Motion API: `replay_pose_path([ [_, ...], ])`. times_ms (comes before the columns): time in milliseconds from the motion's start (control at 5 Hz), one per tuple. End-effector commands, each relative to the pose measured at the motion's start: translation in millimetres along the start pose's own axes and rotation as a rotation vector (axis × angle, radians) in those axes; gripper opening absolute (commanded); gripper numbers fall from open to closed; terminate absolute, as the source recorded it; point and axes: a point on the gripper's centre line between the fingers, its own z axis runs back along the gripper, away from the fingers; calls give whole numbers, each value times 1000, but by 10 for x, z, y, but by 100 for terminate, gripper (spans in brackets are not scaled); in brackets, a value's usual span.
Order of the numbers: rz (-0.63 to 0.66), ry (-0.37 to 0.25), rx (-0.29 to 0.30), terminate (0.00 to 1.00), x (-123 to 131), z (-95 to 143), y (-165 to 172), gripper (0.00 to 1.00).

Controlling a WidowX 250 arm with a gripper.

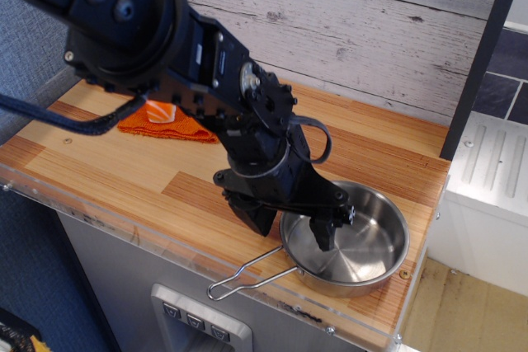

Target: Move the pot to the back right side of the table.

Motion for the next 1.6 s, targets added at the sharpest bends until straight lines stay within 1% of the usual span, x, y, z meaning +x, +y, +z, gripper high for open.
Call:
replay_pose_path([
  [0, -17, -20, 101, 0, 4, 27, 84, 0],
  [200, -6, -35, 117, 0, 31, 46, 117, 0],
  [600, 7, -44, 130, 0, 2, 80, 97, 0],
  [800, 52, -82, 123, 0, 49, 154, 91, 0],
  [1000, 119, -120, 118, 0, 149, 277, 119, 0],
  [1200, 185, -186, 157, 0, 333, 484, 168, 0],
  [1400, 297, -235, 172, 0, 523, 637, 281, 0],
])
